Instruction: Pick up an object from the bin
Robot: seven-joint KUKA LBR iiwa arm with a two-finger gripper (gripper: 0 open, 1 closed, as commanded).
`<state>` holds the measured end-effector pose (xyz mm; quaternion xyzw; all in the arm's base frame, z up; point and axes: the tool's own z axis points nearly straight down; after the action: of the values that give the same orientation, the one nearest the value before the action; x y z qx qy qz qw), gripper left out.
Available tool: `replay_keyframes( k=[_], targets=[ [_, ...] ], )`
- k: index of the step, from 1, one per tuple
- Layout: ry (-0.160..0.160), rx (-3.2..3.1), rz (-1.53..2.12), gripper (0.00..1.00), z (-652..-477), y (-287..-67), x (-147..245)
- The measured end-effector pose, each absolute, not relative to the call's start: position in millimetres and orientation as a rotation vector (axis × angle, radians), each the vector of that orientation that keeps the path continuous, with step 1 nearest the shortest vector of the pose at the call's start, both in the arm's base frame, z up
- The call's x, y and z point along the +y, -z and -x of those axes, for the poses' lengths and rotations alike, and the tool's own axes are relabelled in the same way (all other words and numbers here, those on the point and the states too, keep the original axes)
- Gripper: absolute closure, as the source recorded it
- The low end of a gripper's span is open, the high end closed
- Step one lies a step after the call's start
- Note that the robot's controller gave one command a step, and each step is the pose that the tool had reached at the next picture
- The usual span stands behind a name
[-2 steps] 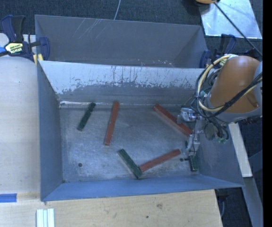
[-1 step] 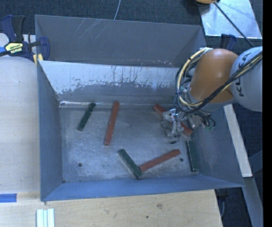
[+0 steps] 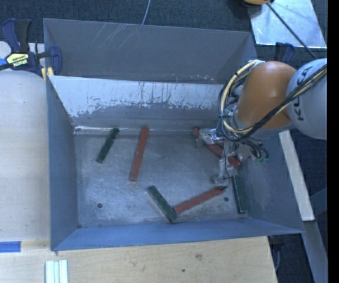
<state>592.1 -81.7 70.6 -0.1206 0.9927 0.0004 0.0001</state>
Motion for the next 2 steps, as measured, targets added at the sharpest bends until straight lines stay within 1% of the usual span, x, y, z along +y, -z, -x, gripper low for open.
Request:
replay_keyframes(
  k=[1, 2],
  targets=[
    [0.000, 3.104, 0.463, 0.00, -554.0, -81.2, -91.9],
    [0.000, 3.090, 0.576, 0.00, -495.7, -98.0, -110.6]
  ],
)
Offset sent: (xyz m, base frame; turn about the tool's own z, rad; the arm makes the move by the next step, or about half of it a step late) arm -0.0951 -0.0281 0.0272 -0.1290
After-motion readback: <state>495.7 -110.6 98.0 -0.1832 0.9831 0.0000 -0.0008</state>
